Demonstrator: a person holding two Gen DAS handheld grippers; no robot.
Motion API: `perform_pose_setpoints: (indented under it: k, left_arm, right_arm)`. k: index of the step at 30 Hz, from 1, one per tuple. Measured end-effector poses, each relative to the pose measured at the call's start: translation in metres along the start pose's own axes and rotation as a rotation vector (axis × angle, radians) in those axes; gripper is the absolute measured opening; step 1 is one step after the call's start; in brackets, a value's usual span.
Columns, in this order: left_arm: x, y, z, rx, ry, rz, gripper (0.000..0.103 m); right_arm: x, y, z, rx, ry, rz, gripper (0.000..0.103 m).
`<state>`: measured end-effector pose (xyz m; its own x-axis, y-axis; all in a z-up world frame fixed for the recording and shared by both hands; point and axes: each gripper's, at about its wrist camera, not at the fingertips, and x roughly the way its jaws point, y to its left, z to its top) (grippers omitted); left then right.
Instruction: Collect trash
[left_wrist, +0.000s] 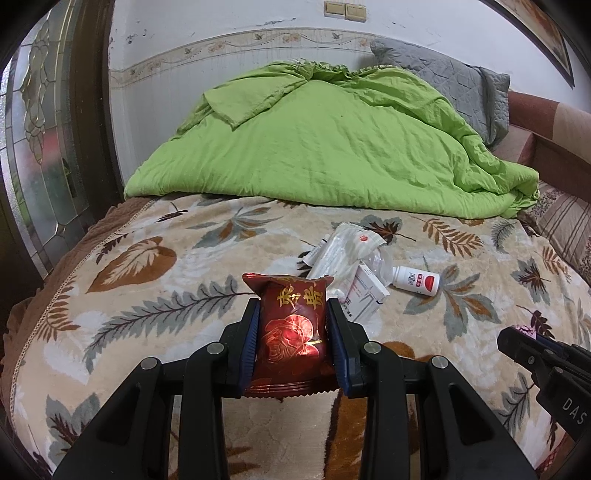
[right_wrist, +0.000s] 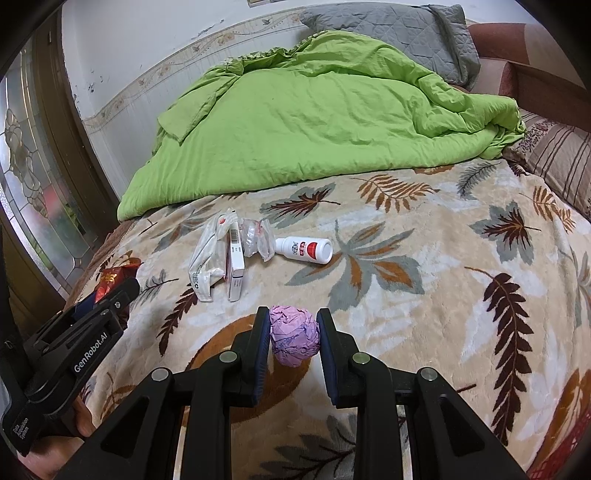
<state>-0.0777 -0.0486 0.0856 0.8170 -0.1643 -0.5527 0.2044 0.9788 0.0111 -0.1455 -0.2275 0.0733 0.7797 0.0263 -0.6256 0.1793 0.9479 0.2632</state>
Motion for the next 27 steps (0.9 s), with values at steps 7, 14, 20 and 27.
perform_pose_setpoints:
  k: [7,14,20,27]
  left_arm:
    - [-0.0009,0.0029,0.0014,-0.011,-0.007,0.023,0.034]
    - [-0.0032,0.0067,0.002,-0.021,-0.018,0.037,0.034]
    - [-0.0043,0.0065,0.0018,-0.027,-0.02,0.034,0.034]
    - [-0.0064,0.0045,0.0017,-0.021,-0.022,0.035,0.034]
  right_arm:
    - [-0.0005,0.0017,-0.0025,0.0,0.001,0.004,0.027]
    - [0.002,0.0072,-0.0033,-0.005,0.006,0.012,0.027]
    - [0.0028,0.0083,-0.002,-0.005,0.009,0.016,0.027]
    - [0.0008,0.0069,-0.0018,0.0,0.005,0.018,0.027]
